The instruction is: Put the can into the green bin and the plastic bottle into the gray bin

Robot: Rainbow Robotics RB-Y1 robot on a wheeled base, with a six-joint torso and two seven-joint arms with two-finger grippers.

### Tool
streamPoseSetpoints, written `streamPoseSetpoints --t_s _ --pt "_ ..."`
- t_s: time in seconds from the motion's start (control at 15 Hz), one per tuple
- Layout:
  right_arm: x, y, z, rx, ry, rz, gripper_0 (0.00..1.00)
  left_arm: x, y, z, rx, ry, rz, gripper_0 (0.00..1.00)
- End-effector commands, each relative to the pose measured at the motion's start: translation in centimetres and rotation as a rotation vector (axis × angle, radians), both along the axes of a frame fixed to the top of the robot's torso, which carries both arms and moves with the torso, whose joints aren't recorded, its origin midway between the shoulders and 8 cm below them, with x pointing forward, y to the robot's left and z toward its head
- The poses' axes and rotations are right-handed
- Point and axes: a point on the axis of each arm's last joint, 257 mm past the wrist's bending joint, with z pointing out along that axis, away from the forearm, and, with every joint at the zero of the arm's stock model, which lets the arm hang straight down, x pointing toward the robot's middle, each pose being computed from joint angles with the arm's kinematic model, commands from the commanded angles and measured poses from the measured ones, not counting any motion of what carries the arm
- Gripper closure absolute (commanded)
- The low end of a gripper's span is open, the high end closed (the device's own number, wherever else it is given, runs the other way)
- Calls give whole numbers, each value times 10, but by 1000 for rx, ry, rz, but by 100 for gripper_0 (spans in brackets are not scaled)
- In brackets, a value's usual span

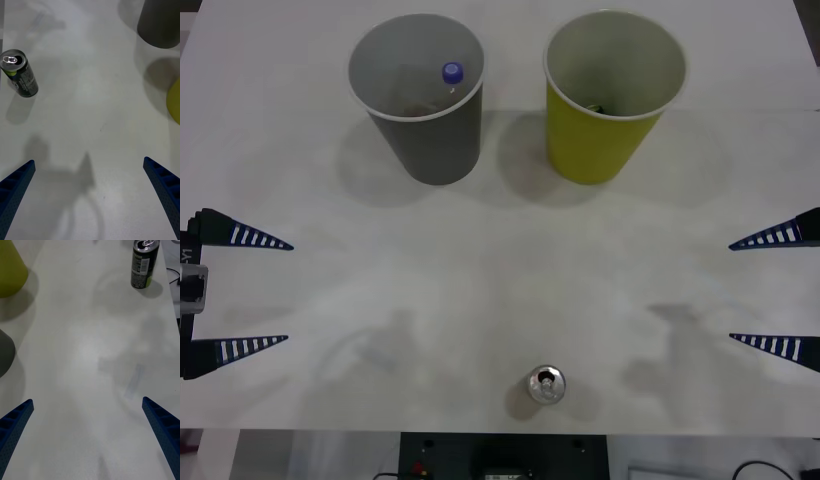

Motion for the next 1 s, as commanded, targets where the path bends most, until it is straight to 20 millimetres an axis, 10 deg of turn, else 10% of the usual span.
streamPoseSetpoints --t_s 0.07,1.0 --pt "-5 0 -6 4 18 0 0 0 0 0 0 0 0 0" --pt "-21 28 -41 115 -17 178 0 0 0 0 0 0 0 0"
